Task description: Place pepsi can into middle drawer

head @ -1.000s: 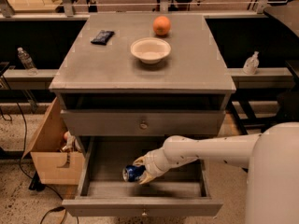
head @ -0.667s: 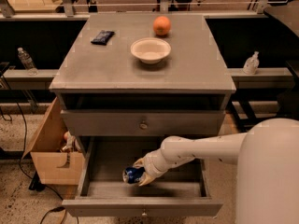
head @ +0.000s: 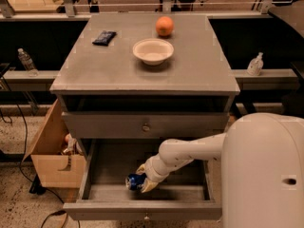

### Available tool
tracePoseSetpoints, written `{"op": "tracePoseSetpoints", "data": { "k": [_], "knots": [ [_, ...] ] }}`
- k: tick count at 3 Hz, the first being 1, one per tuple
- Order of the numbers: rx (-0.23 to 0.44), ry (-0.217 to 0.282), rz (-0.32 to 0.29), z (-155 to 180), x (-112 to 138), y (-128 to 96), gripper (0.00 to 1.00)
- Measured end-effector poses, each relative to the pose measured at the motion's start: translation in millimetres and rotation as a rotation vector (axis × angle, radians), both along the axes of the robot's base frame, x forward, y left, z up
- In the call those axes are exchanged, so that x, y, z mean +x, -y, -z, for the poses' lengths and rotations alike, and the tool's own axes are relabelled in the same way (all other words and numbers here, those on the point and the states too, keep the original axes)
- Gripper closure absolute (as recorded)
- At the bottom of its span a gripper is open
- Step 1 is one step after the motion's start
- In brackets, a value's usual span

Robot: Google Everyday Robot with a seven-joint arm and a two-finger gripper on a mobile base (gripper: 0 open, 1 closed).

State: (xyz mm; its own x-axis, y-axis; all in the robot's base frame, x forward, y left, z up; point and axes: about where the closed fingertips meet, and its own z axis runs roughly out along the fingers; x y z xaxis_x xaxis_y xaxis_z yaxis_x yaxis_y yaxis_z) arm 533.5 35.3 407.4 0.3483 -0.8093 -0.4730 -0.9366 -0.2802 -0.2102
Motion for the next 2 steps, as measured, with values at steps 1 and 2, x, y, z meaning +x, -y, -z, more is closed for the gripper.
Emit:
{"op": "tracePoseSetpoints", "data": {
  "k": [1, 2],
  "knots": [
    [0.000, -0.003, -0.001, 1.1, -0.8, -0.8, 0.59],
    [0.000, -0.005, -0.003, 2.2, -1.9, -1.7, 0.36]
  ]
}}
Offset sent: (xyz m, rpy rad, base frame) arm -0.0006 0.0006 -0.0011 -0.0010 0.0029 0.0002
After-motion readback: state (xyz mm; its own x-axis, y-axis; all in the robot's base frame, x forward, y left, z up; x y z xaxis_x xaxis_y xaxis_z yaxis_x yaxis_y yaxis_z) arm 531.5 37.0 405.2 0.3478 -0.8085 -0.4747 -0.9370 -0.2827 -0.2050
